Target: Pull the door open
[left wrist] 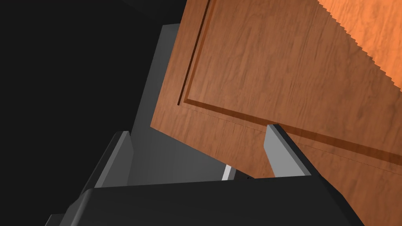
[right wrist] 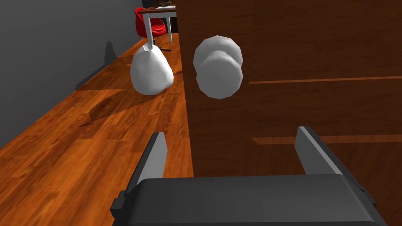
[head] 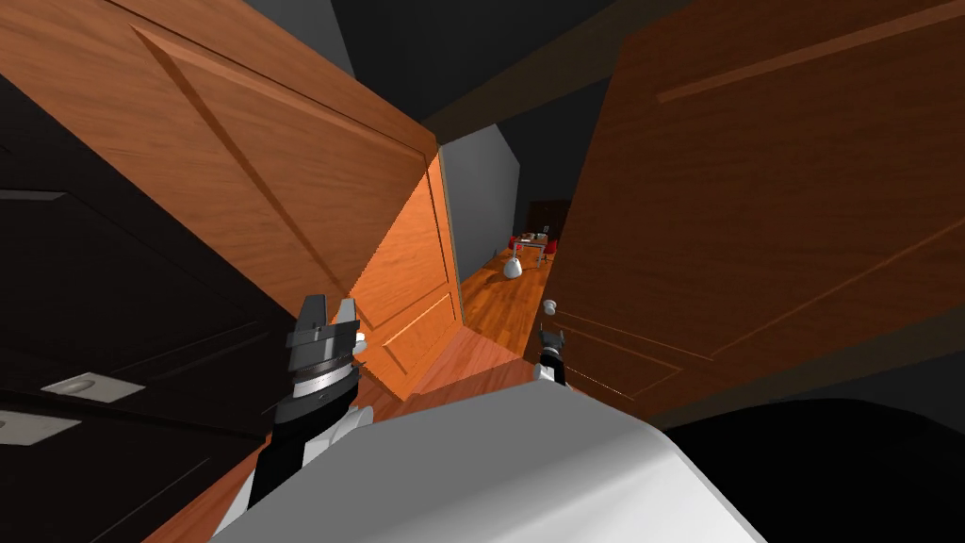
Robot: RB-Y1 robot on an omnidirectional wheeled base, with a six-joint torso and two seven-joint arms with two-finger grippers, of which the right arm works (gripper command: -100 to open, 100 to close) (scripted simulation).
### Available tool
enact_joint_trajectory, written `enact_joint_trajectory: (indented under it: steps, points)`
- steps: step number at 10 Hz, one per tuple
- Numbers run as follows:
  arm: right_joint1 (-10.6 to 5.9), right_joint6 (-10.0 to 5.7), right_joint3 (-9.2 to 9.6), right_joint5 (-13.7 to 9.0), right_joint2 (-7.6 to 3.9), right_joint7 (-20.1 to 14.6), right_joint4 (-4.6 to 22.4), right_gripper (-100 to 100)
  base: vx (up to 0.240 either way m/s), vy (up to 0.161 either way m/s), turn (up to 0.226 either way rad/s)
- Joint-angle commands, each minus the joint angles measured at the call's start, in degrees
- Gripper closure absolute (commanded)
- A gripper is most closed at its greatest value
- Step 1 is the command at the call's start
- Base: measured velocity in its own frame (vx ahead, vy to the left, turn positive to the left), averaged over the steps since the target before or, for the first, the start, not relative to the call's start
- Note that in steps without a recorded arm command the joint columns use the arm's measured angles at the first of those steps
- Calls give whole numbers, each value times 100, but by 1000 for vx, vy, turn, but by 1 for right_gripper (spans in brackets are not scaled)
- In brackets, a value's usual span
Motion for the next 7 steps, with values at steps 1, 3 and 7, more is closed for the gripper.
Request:
enact_joint_trajectory:
  steps: [1, 3, 7]
  points:
    - [0, 0, 0, 0, 0, 0, 0, -100, 32, -26, 21]
    - [134, -35, 45, 13, -190, -280, 68, -100, 154, -7, 5]
    - [354, -89, 120, 38, -494, -705, 164, -100, 157, -23, 5]
